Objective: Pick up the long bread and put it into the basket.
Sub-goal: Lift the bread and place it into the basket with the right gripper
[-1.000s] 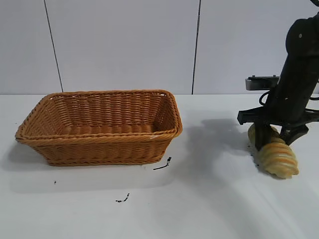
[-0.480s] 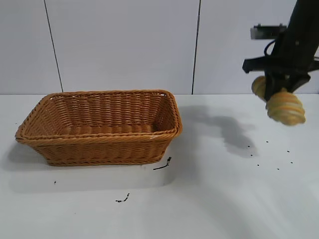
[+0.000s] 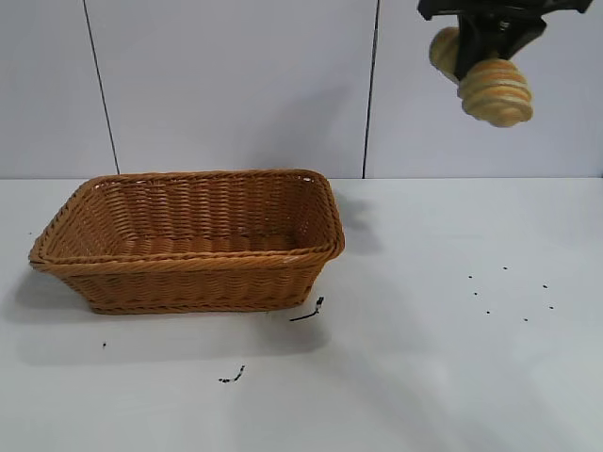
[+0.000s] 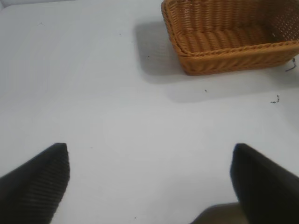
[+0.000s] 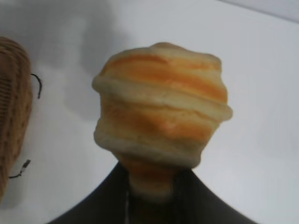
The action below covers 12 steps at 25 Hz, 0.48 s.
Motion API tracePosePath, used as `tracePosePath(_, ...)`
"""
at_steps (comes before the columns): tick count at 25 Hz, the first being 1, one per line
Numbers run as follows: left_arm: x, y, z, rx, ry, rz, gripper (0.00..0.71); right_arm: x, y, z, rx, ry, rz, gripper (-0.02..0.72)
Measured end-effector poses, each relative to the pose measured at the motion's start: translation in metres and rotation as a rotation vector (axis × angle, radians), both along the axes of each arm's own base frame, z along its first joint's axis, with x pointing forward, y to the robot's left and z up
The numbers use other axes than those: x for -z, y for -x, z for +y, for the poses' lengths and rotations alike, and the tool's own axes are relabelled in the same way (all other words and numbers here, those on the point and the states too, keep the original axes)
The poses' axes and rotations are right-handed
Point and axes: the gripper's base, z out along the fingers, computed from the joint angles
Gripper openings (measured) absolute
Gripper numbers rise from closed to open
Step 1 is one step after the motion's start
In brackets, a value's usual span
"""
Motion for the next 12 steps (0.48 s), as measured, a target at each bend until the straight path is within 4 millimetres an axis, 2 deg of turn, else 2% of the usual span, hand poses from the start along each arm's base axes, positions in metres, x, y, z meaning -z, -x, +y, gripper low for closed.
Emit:
tracePosePath(6,0.000,0.000,0.000,0.000,0.000,0.000,0.696,0.024,0.019,0.088,-0.397,0.103,-0.091,0.123)
tracePosePath(12,0.000,0.000,0.000,0.000,0.000,0.000,0.696,0.041,0.041,0.142,-0.721,0.180,-0.188,0.123)
